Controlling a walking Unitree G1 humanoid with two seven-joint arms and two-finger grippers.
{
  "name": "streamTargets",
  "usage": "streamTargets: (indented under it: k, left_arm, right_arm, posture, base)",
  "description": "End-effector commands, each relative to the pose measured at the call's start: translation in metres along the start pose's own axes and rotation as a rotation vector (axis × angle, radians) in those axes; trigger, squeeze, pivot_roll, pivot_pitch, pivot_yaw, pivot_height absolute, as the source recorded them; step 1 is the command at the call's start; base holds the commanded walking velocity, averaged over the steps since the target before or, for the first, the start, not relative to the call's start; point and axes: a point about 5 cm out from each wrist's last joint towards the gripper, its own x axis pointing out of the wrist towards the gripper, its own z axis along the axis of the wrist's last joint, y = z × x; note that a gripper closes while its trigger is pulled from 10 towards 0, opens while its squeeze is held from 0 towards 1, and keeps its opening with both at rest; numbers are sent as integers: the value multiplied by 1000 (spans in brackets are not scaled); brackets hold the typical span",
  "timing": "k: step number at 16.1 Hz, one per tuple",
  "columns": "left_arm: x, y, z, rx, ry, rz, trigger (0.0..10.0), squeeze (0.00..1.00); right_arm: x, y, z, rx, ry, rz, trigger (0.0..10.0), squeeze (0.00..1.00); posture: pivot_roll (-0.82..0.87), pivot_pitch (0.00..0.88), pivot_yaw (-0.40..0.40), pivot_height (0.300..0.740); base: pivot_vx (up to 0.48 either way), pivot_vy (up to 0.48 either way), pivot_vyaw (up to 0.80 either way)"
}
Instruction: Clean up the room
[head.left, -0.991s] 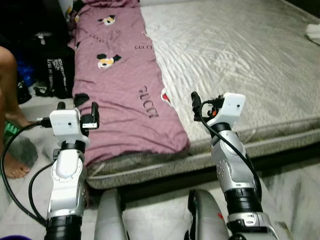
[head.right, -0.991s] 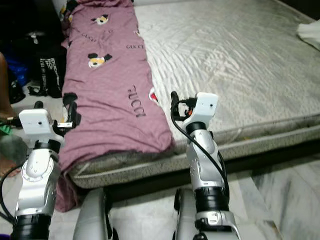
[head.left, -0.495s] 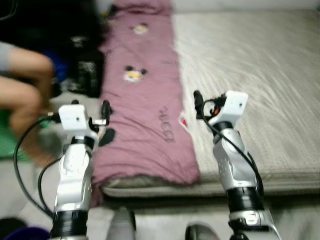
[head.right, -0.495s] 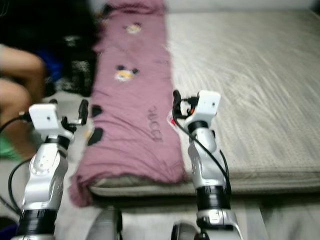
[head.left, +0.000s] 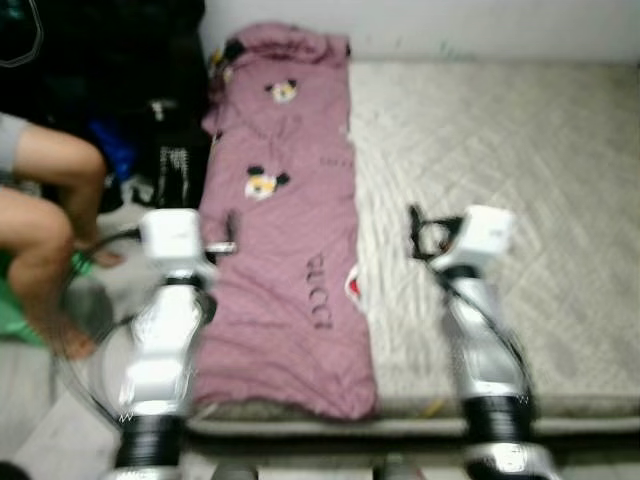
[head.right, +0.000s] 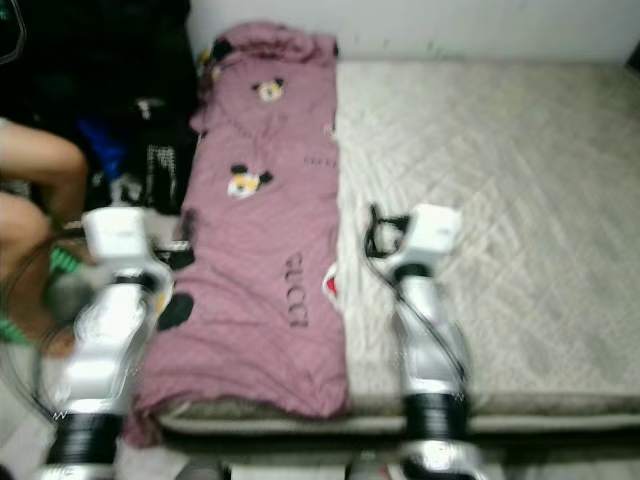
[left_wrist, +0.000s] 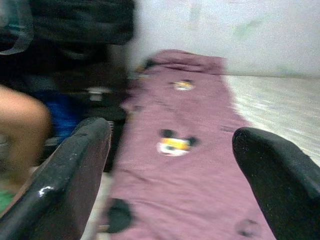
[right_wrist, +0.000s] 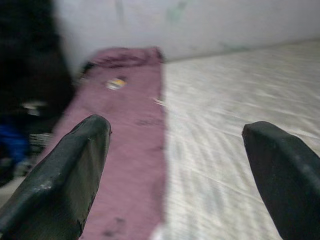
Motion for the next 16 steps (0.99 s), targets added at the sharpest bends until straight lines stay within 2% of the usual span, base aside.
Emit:
streamTargets:
  k: [1,6,9,13,16]
  left_arm:
    - [-2,6,-5,13,25,29,10000,0]
    - [0,1,-13,21,40,10,10000,0]
    - [1,0,-16,16,44,7,10000,0]
    - [7,1,-15,4,25,9,10000,0]
    - [11,1,-11,12,15,4,10000,0]
  right_arm:
    - [2,6,3,-8,-8,26,10000,0]
    - [4,2,-2,2,15,-4,10000,0]
    - [8,6,-7,0,37,-2,10000,0]
    - [15,5,-8,-10,41,-5,10000,0]
    - [17,11,-10,-22,45,18,10000,0]
  posture:
    - [-74,0,26,740]
    - [-66,0,20,740]
    - [-66,0,20,740]
    - [-62,0,13,740]
    - [-59,0,14,740]
  base:
    - [0,0,0]
    - [0,0,0]
    - [0,0,-292]
    - [0,0,-711]
    - [0,0,0]
